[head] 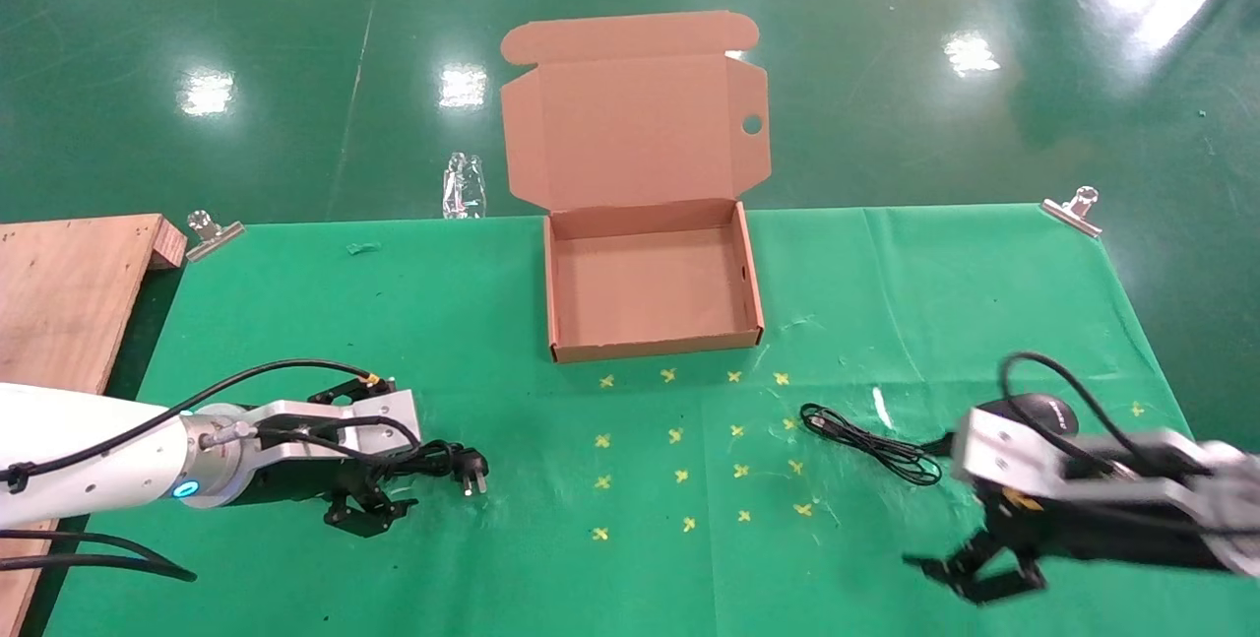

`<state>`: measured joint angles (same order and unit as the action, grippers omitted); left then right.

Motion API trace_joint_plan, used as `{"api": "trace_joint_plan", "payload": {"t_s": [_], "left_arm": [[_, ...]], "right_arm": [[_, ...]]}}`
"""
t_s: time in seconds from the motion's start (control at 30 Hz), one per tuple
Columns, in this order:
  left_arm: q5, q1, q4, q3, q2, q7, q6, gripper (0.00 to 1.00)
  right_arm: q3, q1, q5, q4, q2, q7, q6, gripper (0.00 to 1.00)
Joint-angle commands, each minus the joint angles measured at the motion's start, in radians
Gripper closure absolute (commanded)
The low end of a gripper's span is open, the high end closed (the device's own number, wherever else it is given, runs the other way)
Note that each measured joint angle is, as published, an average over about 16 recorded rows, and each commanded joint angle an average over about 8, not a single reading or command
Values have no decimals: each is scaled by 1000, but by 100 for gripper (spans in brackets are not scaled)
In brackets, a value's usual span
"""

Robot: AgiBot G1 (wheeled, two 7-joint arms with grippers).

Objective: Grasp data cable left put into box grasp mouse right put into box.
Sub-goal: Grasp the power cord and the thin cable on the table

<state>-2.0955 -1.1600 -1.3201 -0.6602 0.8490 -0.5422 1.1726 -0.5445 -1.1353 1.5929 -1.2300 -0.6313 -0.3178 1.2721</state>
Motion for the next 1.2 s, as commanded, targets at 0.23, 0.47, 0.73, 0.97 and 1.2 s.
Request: {"api": "trace_joint_plan", "payload": {"t_s": [0.23, 0.47, 0.73, 0.97, 1.2], "left_arm": [[0, 0, 0, 0, 0, 0, 0, 0], [0, 0, 0, 0, 0, 0, 0, 0], [0, 0, 0, 0, 0, 0, 0, 0], [-1, 0, 0, 0, 0, 0, 0, 78], [0, 0, 0, 0, 0, 0, 0, 100]], "right_arm": [[-54, -91, 148, 192, -146, 25, -64, 0], [-75, -167, 186, 383, -250, 107, -98, 0], [-86, -229, 199, 558, -326, 197, -120, 0], [-89, -256, 205, 629, -352, 223, -130, 64], [-88, -258, 203, 630, -352, 223, -128, 100]]}}
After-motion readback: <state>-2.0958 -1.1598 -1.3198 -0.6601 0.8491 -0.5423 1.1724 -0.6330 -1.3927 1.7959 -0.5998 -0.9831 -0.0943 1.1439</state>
